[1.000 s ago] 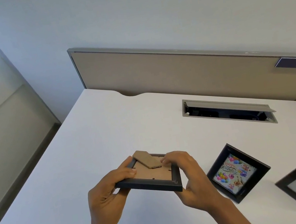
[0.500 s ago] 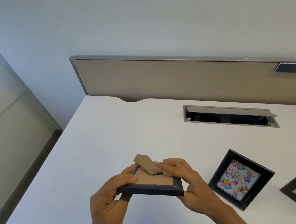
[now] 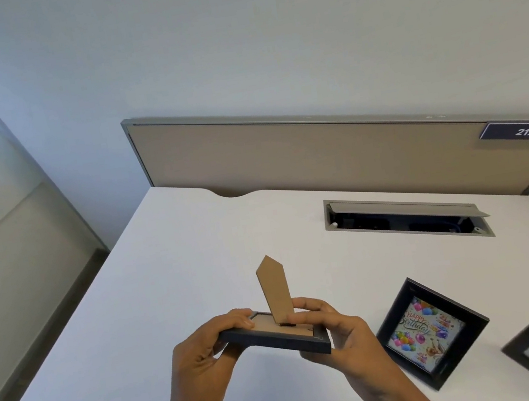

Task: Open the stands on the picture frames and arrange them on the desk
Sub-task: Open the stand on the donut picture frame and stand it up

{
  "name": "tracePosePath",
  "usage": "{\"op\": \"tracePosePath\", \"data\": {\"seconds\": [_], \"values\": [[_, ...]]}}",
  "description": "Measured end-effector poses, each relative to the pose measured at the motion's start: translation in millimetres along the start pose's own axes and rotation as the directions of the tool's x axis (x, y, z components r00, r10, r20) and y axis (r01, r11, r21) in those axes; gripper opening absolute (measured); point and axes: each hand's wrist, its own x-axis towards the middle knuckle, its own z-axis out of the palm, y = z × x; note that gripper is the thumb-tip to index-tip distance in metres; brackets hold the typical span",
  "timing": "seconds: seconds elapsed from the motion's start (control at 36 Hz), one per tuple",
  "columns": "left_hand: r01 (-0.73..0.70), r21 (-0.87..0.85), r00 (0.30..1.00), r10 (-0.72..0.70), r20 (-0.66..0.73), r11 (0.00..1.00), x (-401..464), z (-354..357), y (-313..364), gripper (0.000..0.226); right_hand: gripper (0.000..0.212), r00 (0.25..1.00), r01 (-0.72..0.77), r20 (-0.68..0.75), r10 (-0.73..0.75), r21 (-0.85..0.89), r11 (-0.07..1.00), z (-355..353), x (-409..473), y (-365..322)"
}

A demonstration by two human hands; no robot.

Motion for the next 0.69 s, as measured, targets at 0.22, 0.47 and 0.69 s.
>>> {"op": "tracePosePath", "data": {"seconds": [0.22, 0.47, 0.69], "values": [[0.077, -0.014, 0.993, -0.075, 0.09, 0.997, 12.6, 14.6, -7.6, 0.037, 0.061, 0.994, -0.056, -0.087, 0.065, 0.102, 0.993, -5.2, -9.0, 16.7], [0.203, -0.108, 0.96, -0.175, 0.22, 0.973, 30.5, 44.5, -25.5, 0.048, 0.086, 0.985, -0.06, -0.125, 0.121, 0.409, 0.911, -15.5, -17.7, 48.5], [0.304, -0.098, 0.909, -0.257, 0.329, 0.948, 41.3, 73.0, -53.1, 0.053, 0.109, 0.949, -0.103, -0.2, 0.244, 0.534, 0.839, -25.1, -17.2, 68.4]]}}
